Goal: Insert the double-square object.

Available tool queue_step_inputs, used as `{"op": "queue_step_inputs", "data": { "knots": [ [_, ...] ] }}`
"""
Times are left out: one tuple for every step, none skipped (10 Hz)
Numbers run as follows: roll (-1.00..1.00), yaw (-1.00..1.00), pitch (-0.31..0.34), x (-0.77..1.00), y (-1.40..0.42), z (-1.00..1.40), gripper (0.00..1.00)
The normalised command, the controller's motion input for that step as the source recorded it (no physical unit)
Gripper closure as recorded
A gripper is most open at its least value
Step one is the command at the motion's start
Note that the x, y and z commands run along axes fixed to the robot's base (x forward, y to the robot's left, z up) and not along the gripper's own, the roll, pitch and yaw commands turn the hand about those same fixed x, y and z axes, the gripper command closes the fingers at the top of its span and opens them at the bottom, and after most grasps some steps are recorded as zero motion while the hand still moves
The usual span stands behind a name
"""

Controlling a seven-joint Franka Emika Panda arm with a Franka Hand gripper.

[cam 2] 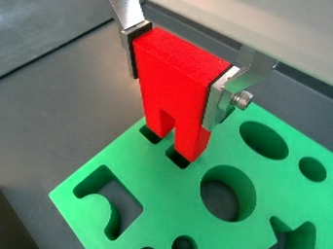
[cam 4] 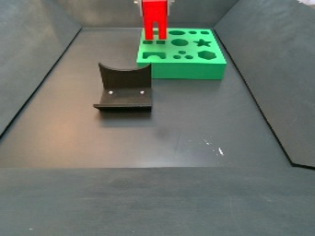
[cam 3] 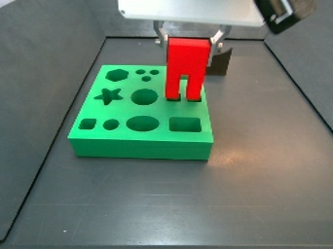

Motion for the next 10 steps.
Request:
{"op": "queue_step_inputs", "data": {
  "knots": [
    [0.17, -0.09, 0.043, 0.05, 0.02, -0.29, 1.0],
    [0.18, -0.02, 0.043, 0.13, 0.01, -0.35, 1.0],
    [0.18, 0.0, 0.051, 0.16, 0.01, -0.35, 1.0],
    [0.17, -0.02, 0.054, 0.16, 0.01, -0.35, 1.0],
    [0.12, -0.22, 0.041, 0.19, 0.0, -0.31, 1.0],
    [0.12, -0.2, 0.026, 0.16, 0.0, -0.36, 1.0],
    [0.05, 0.0, 0.0, 0.02, 0.0, -0.47, 1.0],
    [0.0, 0.12, -0.02, 0.0, 0.0, -0.43, 1.0],
    [-0.02, 0.22, -0.05, 0.0, 0.0, -0.41, 1.0],
    [-0.07, 0.23, -0.066, 0.0, 0.0, -0.41, 1.0]
  ]
}}
